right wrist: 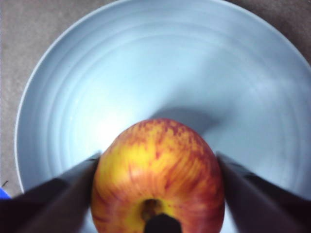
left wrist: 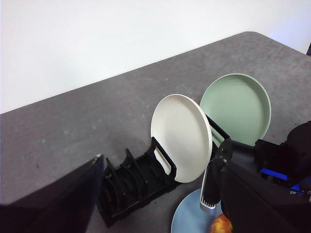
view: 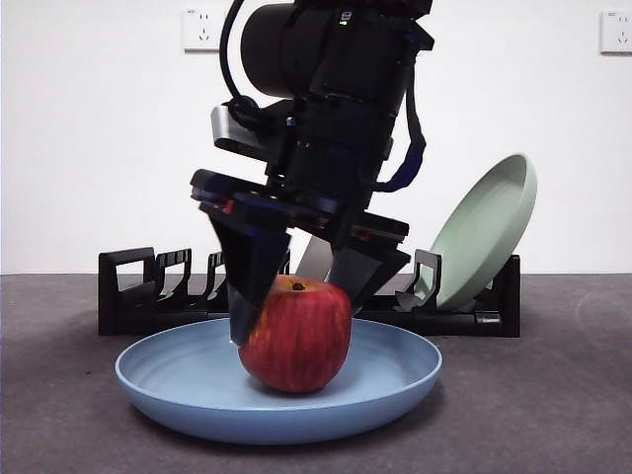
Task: Take the blue plate from the plate rack,put the plate on the table,take the apple from the table,put the apple in the plate
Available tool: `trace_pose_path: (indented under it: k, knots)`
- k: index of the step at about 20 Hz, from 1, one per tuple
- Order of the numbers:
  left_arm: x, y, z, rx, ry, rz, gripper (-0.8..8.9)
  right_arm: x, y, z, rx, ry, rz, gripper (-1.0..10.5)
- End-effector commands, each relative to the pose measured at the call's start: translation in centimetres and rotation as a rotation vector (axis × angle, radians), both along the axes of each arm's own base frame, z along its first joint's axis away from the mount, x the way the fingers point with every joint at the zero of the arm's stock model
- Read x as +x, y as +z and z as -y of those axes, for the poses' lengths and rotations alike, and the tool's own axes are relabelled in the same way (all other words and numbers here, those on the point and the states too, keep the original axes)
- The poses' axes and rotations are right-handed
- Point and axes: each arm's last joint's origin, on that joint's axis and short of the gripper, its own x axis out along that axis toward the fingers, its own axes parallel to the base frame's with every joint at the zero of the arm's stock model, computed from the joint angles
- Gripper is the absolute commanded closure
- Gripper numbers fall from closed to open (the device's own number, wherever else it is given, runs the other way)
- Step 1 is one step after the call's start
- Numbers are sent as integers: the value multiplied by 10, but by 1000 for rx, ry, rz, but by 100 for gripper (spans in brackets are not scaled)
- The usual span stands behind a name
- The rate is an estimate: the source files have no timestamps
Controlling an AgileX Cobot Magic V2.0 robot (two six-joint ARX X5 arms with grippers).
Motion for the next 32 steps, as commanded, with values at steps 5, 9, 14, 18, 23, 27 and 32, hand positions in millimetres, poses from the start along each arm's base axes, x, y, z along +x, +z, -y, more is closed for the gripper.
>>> trace_pose_path:
  k: [5,9,14,18,23,27,32]
  knots:
    - [0,-3,-1,23,2,-20,436,-3,6,1,-14,8,-10,348]
    - [0,-4,-1,21,3,-23,436,-14,54,17,35,-15,102,352]
    - [3,-7,3,37,0,-43,442,-45,136,61,170,-65,303,677]
    - [9,-13,8,81,-4,-90,832,-74,184,104,289,-97,433,958]
    - [10,-24,9,89,-35,-122,822,-100,206,149,360,-166,522,958]
    - [6,-62,8,-11,-54,-99,822,-122,177,170,389,-192,561,958]
    - [-4,-133,-1,-125,-22,-88,822,-144,120,191,421,-245,582,958]
